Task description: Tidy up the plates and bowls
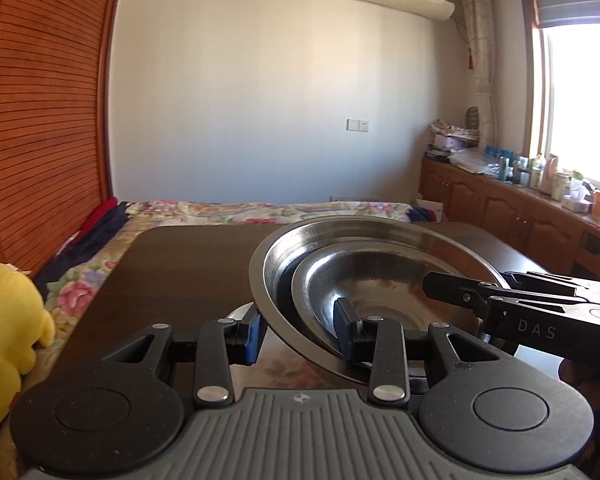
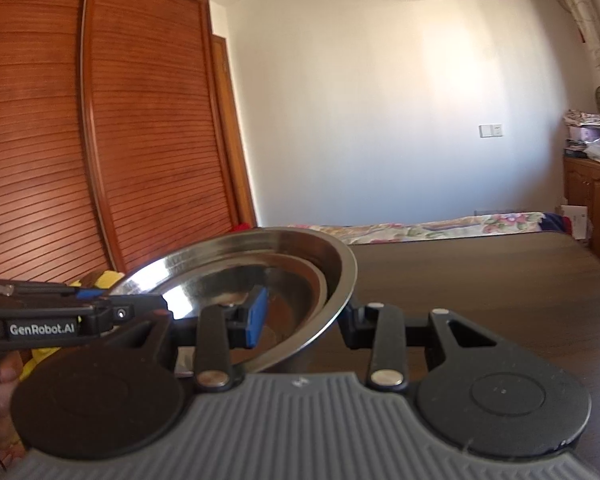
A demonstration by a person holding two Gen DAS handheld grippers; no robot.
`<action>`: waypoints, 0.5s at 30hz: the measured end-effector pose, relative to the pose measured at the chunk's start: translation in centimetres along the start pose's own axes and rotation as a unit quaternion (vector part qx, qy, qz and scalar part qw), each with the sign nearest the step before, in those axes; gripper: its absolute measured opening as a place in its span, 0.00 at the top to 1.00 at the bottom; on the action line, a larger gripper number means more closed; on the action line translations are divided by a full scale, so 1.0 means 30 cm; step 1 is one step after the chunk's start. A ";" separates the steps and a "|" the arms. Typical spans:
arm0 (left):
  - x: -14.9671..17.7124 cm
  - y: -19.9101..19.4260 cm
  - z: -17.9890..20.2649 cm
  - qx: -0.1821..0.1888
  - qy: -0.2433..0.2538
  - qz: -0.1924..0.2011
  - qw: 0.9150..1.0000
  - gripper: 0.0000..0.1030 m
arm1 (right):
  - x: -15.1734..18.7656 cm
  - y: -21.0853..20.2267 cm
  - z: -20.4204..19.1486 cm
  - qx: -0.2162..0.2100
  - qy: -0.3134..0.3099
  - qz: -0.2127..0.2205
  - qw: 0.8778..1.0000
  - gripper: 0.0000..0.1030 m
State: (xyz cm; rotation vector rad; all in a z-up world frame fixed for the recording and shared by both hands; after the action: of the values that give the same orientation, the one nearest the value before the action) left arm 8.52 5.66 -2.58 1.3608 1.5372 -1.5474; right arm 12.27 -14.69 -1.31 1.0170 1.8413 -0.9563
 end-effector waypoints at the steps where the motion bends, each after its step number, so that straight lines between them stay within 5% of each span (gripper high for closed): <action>1: 0.002 0.001 -0.006 -0.002 -0.002 -0.002 1.000 0.62 | 0.006 0.005 -0.009 -0.003 -0.002 -0.003 1.000 0.62; 15: 0.044 0.006 -0.036 -0.005 -0.012 -0.017 1.000 0.63 | 0.031 0.028 -0.056 -0.011 -0.019 -0.028 0.999 0.62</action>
State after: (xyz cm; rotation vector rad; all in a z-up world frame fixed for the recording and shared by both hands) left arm 8.55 6.99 -3.66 1.3124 1.5575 -1.5696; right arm 12.21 -12.63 -1.67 0.9324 1.8535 -0.9792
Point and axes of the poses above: each gripper's, at about its wrist camera, not at the fingertips, and y roughly the way its jaws point, z to its right, x to its underside, the point moved 1 cm from there along y, roughly the way its jaws point, and after that the axes turned 13 degrees about y, right-handed, at the moved point
